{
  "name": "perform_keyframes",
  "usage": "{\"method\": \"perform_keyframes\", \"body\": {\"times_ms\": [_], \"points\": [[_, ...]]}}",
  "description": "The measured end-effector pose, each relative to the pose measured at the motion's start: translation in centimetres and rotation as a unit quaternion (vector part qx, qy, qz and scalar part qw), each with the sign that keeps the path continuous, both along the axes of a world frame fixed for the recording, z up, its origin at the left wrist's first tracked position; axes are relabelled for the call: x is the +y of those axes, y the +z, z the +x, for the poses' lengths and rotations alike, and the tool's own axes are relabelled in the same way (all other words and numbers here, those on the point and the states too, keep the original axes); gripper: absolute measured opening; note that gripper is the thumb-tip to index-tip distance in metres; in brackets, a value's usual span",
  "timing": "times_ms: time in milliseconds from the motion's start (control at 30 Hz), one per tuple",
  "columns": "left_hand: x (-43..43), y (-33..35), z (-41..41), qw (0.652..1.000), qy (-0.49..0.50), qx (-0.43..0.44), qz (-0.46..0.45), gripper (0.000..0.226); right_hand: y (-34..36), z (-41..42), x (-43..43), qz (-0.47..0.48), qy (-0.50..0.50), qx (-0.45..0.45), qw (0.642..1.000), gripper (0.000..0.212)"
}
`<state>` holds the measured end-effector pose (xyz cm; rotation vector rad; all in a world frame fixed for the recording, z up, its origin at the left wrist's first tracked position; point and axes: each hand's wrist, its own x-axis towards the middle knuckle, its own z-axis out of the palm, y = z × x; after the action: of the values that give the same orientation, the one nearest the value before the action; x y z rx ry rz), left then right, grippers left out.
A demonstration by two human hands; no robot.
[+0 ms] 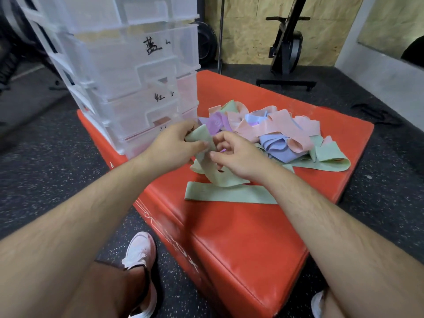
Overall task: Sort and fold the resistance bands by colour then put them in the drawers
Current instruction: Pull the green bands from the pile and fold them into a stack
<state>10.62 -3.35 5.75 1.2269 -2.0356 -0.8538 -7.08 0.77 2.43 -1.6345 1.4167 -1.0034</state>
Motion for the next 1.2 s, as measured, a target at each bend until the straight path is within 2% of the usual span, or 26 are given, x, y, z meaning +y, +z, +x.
{"method": "perform_keyframes", "body": {"times_ms": [100, 200, 300, 400, 500, 700, 867, 1067, 1200], "points": [[-0.4, -0.2, 1.6, 0.997, 0.018, 0.063, 0.034, 0.011, -0.7, 0.4, -0.8, 0.001, 0.015, 0.027, 1.000, 0.012], [-1.2, -0.2, 3.6, 0.992, 0.049, 0.106, 0.055, 0.012, -0.8, 0.4, -1.1, 0.039, 0.044, 0.062, 0.996, 0.022], [-1.6, 0.0, 4.9, 0.989, 0.061, 0.123, 0.060, 0.012, 0.2, -0.5, -0.6, 0.071, 0.066, 0.100, 0.990, 0.023], [-1.9, -0.2, 5.0, 0.988, 0.055, 0.128, 0.065, 0.012, 0.7, -1.9, -0.5, 0.082, 0.048, 0.144, 0.985, 0.017], [-2.4, -0.3, 4.7, 0.988, 0.051, 0.125, 0.070, 0.018, 1.3, -3.7, 0.2, 0.081, 0.021, 0.184, 0.979, 0.030], [-2.7, -0.6, 4.3, 0.975, 0.062, 0.182, 0.112, 0.007, 3.5, -7.2, 2.3, 0.059, -0.007, 0.235, 0.970, 0.031], [-2.3, -1.2, 4.0, 0.972, 0.042, 0.147, 0.180, 0.005, 4.6, -10.3, 4.2, 0.070, -0.022, 0.166, 0.983, 0.026], [-0.9, -2.6, 2.6, 0.974, 0.017, 0.027, 0.222, 0.016, 3.2, -12.8, 6.2, 0.138, -0.034, 0.166, 0.976, 0.037], [-0.6, -3.1, 2.2, 0.972, 0.010, 0.001, 0.236, 0.022, 2.4, -14.0, 7.2, 0.155, -0.035, 0.181, 0.971, 0.034]]}}
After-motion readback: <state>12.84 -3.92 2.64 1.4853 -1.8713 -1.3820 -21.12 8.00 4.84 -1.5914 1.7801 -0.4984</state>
